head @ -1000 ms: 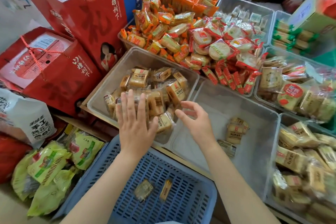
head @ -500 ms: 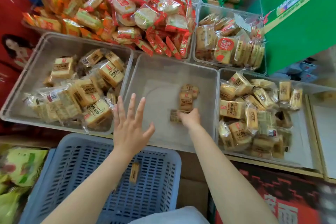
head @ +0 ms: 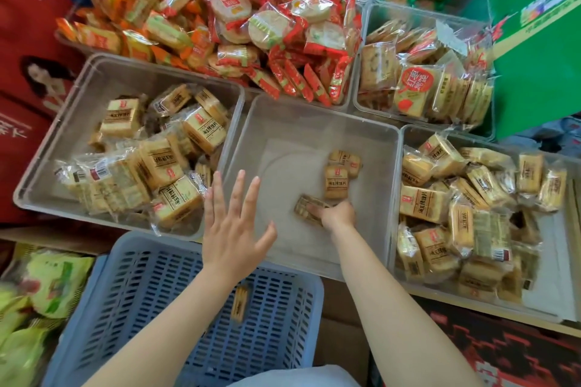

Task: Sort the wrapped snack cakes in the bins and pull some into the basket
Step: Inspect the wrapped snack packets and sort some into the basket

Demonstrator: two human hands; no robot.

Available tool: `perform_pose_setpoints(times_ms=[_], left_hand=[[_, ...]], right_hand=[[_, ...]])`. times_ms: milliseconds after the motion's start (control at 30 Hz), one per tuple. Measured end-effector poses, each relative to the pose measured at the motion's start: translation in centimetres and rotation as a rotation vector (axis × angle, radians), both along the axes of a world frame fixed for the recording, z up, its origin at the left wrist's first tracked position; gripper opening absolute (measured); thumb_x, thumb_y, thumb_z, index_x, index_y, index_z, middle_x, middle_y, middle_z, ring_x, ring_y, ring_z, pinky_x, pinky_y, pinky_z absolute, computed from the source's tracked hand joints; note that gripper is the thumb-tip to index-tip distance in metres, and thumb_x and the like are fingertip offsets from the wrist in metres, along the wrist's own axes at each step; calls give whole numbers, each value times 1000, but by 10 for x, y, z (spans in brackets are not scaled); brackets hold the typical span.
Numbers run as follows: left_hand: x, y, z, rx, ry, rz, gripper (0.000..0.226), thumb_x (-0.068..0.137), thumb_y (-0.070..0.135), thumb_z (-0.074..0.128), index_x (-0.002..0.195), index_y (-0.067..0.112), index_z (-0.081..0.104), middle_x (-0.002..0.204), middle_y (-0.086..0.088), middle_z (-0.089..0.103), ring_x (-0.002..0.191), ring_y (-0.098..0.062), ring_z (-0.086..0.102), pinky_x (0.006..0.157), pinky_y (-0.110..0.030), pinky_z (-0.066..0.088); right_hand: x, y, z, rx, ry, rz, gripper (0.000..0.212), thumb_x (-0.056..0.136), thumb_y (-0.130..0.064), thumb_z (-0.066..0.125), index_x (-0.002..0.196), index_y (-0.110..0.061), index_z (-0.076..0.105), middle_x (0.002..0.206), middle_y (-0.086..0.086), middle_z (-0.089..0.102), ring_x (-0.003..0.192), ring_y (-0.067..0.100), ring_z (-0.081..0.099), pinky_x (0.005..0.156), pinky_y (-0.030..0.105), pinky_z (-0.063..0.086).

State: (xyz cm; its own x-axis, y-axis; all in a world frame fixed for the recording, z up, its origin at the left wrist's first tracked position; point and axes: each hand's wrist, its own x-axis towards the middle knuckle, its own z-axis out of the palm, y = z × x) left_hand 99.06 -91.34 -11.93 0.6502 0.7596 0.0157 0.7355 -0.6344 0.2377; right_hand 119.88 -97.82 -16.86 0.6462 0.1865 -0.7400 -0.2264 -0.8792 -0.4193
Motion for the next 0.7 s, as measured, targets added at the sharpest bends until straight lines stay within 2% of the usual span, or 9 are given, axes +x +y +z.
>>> perform_pose_setpoints(times_ms=[167, 233, 300, 367, 433, 500, 567, 633, 700], left_hand=[[-2, 1, 0, 0, -2, -33, 86, 89, 59, 43, 161, 15, 26, 170, -11, 17, 158, -37, 1, 126, -53, -1], [0, 2, 3, -27, -40, -78, 85, 91, 60, 43, 160, 13, 27, 170, -10, 18, 159, -31, 5, 127, -52, 2], [9, 3, 13, -230, -132, -93, 81, 95, 59, 48, 161, 16, 27, 170, -3, 21, 158, -21, 9, 128, -44, 9], [24, 4, 25, -620, -267, 6, 83, 93, 50, 65, 161, 21, 26, 161, 7, 33, 150, -13, 28, 123, -35, 26], [42, 10, 34, -952, -401, 197, 81, 88, 39, 77, 156, 23, 36, 140, 10, 52, 126, -11, 54, 107, -34, 47], [54, 17, 33, -1201, -473, 348, 59, 88, 30, 79, 140, 12, 57, 117, -1, 68, 97, -12, 69, 86, -35, 61], [60, 20, 26, -1314, -505, 474, 43, 88, 25, 79, 125, 5, 67, 105, -11, 73, 84, -14, 73, 73, -30, 63], [65, 22, 16, -1370, -566, 626, 43, 89, 20, 79, 124, 0, 62, 107, -15, 72, 88, -21, 74, 69, -29, 63], [68, 23, 8, -1441, -633, 747, 45, 92, 13, 75, 128, -4, 54, 114, -21, 69, 95, -27, 72, 67, -29, 63]], right_hand=[[-9, -2, 15, 167, 110, 42, 81, 76, -33, 90, 140, -5, 49, 138, 7, 58, 124, 30, 57, 103, 37, 47], [-10, -4, 31, 259, 141, 126, 68, 79, -25, 88, 134, -11, 51, 130, 5, 58, 113, 25, 58, 92, 32, 49], [-10, -6, 47, 391, 217, 192, 53, 81, -26, 86, 122, -13, 56, 120, 7, 63, 103, 21, 61, 82, 29, 51], [-8, -9, 59, 533, 291, 212, 43, 84, -30, 83, 116, -10, 63, 110, 8, 69, 95, 20, 63, 73, 29, 49], [-6, -10, 67, 599, 314, 222, 36, 86, -36, 79, 108, -9, 71, 98, 6, 72, 87, 17, 61, 69, 29, 45], [-2, -9, 71, 616, 276, 193, 35, 88, -46, 72, 101, -13, 74, 92, 5, 73, 85, 16, 61, 72, 30, 47], [2, -9, 65, 614, 170, 94, 36, 93, -48, 66, 107, -15, 71, 104, 7, 73, 95, 17, 65, 82, 33, 53], [9, -10, 48, 600, 29, -35, 37, 93, -43, 71, 122, -20, 63, 124, 6, 64, 109, 19, 62, 93, 37, 55], [16, -9, 31, 591, -49, -103, 45, 88, -39, 76, 128, -34, 56, 137, 0, 50, 116, 19, 58, 99, 43, 54]])
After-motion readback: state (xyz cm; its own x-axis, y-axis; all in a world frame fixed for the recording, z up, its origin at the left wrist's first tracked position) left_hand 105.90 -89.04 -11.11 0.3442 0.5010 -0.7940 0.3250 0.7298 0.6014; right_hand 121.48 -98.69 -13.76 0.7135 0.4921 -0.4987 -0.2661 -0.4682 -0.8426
